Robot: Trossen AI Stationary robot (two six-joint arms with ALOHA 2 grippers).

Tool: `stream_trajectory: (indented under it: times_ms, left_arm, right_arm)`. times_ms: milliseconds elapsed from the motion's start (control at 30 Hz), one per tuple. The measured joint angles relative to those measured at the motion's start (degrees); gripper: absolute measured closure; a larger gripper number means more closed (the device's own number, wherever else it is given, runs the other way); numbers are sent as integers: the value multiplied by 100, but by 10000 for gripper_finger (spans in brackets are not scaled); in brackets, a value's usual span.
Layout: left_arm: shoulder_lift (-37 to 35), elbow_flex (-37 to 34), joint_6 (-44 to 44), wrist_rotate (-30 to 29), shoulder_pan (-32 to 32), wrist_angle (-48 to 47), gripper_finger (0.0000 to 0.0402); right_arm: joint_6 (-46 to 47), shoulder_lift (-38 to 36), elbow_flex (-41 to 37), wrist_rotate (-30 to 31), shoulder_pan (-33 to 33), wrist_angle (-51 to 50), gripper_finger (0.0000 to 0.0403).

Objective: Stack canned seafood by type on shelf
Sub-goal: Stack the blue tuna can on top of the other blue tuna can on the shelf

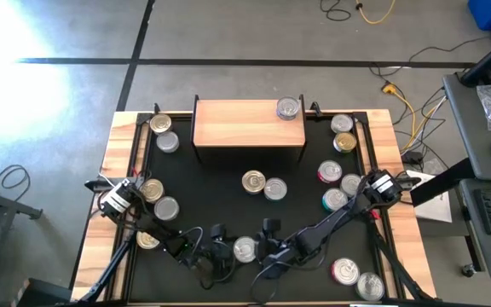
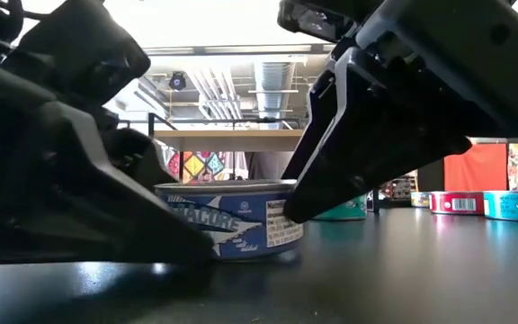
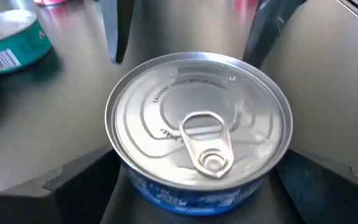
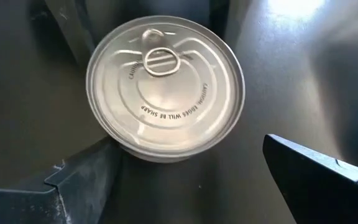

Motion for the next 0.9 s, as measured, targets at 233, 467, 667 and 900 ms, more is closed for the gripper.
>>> stream_trajectory:
  times_ms: [233, 467, 667, 900]
  left_arm:
    - [0, 116, -316, 95, -19, -315, 4]
    - [-252, 114, -1036, 523, -66, -1122, 2]
    - [-423, 92, -987, 680, -44, -1464, 2]
    - [-417, 66, -176, 969, 88, -1116, 2]
  right_arm:
    - [-72, 0, 0, -138, -11, -62, 18]
    - [-121, 0, 2, -363, -31, -66, 19]
    - [-73, 0, 2, -382, -39, -72, 19]
    - [7, 0, 2, -556, -64, -53, 19]
